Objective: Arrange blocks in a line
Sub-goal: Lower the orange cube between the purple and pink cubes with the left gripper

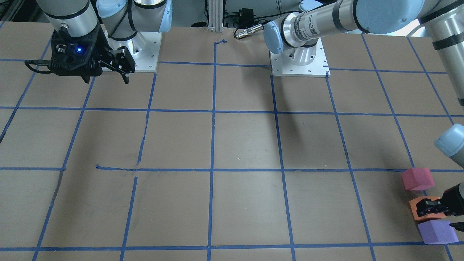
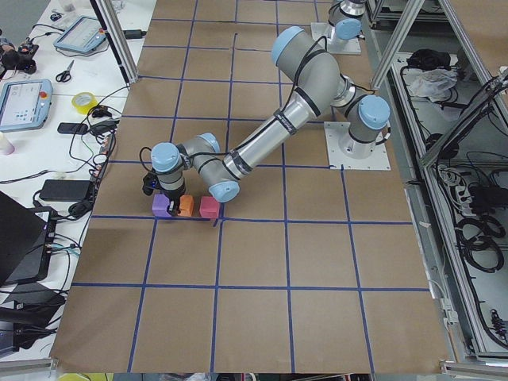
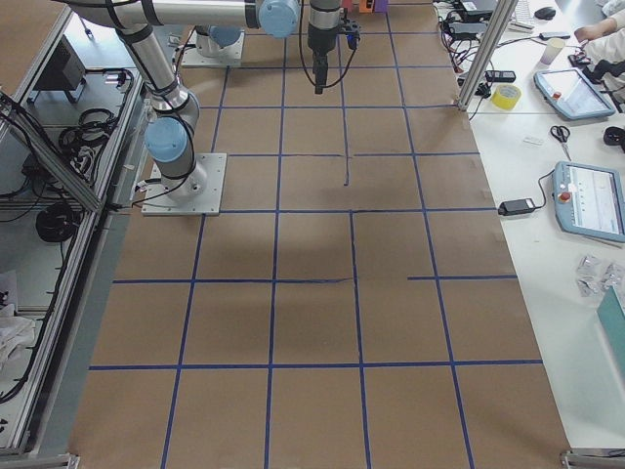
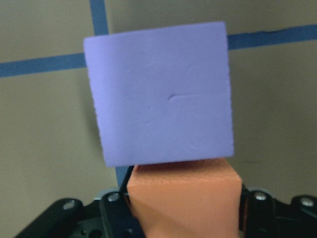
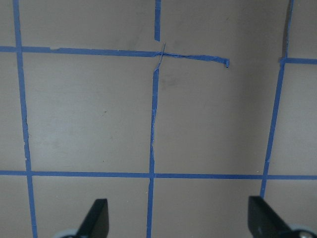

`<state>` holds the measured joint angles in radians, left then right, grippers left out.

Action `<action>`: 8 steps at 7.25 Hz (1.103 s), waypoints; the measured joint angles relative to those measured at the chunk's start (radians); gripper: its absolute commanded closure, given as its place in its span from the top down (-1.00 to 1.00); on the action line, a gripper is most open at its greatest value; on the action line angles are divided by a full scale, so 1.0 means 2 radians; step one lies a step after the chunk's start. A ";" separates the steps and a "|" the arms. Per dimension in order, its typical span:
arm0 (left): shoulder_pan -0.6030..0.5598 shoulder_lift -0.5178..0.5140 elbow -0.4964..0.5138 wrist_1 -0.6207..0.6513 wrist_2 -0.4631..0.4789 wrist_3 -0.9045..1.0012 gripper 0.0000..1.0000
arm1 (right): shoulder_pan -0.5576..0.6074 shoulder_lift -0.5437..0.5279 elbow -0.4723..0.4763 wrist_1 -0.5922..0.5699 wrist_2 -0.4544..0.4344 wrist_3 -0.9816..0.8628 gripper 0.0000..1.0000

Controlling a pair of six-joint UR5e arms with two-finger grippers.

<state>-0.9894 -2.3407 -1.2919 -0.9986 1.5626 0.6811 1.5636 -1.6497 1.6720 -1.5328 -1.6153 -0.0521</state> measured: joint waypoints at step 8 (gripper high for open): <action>0.001 0.001 -0.001 0.008 0.000 0.007 0.63 | 0.001 0.002 0.000 -0.003 0.000 0.001 1.00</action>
<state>-0.9880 -2.3381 -1.2938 -0.9824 1.5634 0.6957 1.5652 -1.6466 1.6720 -1.5390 -1.6153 -0.0506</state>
